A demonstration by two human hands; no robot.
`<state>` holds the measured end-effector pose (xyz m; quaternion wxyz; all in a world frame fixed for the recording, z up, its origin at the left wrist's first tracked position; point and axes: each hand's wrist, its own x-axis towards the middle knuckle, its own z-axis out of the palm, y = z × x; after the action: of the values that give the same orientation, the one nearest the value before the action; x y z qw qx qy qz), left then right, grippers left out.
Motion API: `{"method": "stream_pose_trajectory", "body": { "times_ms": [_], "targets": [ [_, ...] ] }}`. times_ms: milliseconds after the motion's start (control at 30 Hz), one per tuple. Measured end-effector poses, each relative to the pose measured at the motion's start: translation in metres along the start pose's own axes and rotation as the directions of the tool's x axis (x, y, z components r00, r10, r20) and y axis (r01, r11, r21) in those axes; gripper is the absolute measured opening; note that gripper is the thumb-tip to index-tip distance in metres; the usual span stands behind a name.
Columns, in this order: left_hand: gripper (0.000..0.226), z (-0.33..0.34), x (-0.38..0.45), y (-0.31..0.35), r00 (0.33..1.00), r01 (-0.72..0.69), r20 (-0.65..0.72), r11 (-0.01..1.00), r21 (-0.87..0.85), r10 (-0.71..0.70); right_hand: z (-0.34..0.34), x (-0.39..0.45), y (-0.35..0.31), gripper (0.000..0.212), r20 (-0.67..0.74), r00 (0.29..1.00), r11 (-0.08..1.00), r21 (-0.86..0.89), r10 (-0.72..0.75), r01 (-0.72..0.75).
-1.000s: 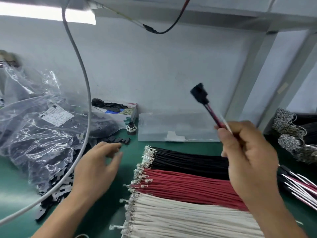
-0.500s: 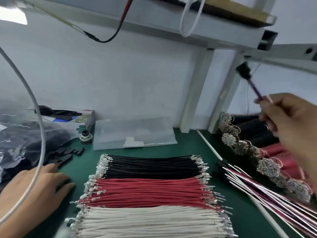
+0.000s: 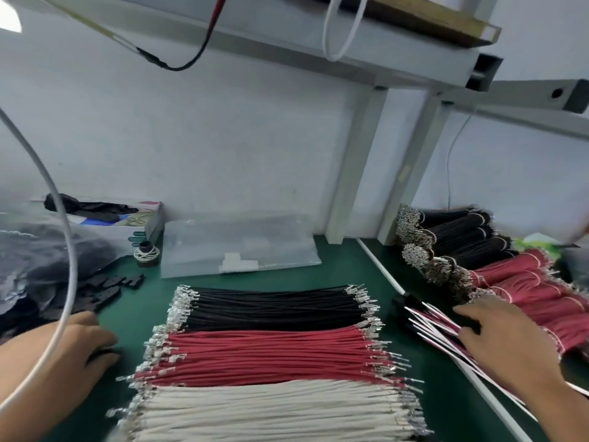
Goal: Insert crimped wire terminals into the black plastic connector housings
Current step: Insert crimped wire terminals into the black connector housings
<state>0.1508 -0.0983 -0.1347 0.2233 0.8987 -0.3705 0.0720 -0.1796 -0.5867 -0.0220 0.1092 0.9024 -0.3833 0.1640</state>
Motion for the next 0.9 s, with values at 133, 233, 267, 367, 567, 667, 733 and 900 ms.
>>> {"method": "stream_pose_trajectory", "body": {
  "times_ms": [133, 233, 267, 367, 567, 667, 733, 900],
  "targets": [
    [0.027, -0.032, 0.011, 0.032, 0.991, 0.022, -0.134, 0.992, 0.122, -0.005, -0.018, 0.004, -0.069, 0.019, -0.184, 0.975, 0.910, 0.372, -0.123, 0.185],
    [0.030, -0.037, 0.008, 0.042, 0.995, -0.035, -0.085, 0.993, 0.115, 0.045, -0.024, 0.009, -0.147, 0.015, -0.174, 0.942, 0.735, 0.590, -0.287, 0.333],
    [0.033, -0.037, 0.008, 0.045, 0.994, -0.061, -0.085, 0.990, 0.128, 0.073, -0.023, 0.012, -0.173, 0.014, -0.151, 0.928, 0.698, 0.620, -0.342, 0.358],
    [0.034, -0.037, 0.008, 0.054, 0.994, -0.036, -0.095, 0.986, 0.162, 0.052, -0.015, 0.020, -0.245, 0.013, -0.048, 0.876, 0.627, 0.680, -0.480, 0.380],
    [0.015, -0.035, 0.006, 0.061, 0.969, 0.101, -0.238, 0.988, 0.120, -0.070, 0.009, 0.026, -0.316, 0.018, 0.083, 0.819, 0.635, 0.677, -0.568, 0.373],
    [0.013, -0.035, 0.006, 0.069, 0.944, 0.108, -0.317, 0.993, 0.042, -0.089, 0.013, 0.028, -0.321, 0.011, 0.090, 0.795, 0.645, 0.643, -0.600, 0.413],
    [0.015, -0.036, 0.006, 0.072, 0.927, 0.128, -0.351, 0.991, -0.025, -0.129, 0.013, 0.028, -0.322, 0.010, 0.046, 0.786, 0.646, 0.600, -0.617, 0.472],
    [0.040, -0.038, 0.006, 0.077, 0.926, 0.131, -0.321, 0.966, -0.223, -0.199, 0.004, 0.031, -0.309, 0.014, -0.123, 0.794, 0.590, 0.604, -0.595, 0.535]
  ]
}}
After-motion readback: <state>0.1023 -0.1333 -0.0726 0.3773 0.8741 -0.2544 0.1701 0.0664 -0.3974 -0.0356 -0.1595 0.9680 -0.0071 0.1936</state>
